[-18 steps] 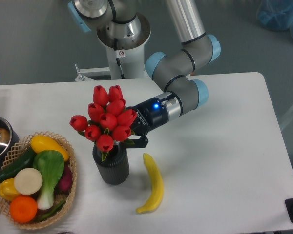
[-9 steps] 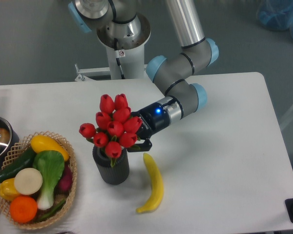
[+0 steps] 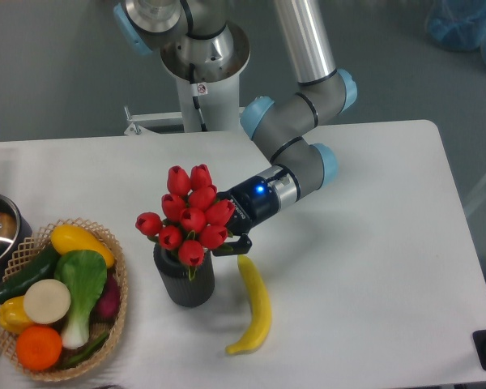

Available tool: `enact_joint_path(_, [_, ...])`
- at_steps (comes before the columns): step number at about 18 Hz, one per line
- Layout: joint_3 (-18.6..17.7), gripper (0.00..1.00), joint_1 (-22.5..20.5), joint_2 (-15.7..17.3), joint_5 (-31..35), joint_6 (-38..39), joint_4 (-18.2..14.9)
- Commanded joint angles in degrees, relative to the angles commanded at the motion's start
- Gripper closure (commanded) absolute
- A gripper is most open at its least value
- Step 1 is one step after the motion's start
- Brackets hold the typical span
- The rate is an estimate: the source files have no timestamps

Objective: Insert the flowers into the vase
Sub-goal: 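Push the tulip stems further down into the black vase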

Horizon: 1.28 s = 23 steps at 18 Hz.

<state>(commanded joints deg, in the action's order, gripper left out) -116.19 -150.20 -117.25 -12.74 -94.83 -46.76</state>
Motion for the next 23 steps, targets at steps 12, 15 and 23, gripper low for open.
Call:
enact_joint_path(12, [0.2,0.64,0.0,-0.3,0.4,0.0,0.2])
enact_joint_path(15, [0.5,0.62,-0.1,-0.8,0.4,0.0,0.2])
enact_joint_path(23, [0.4,0.51,-0.1,-0.8,0.4,-0.1,0.3])
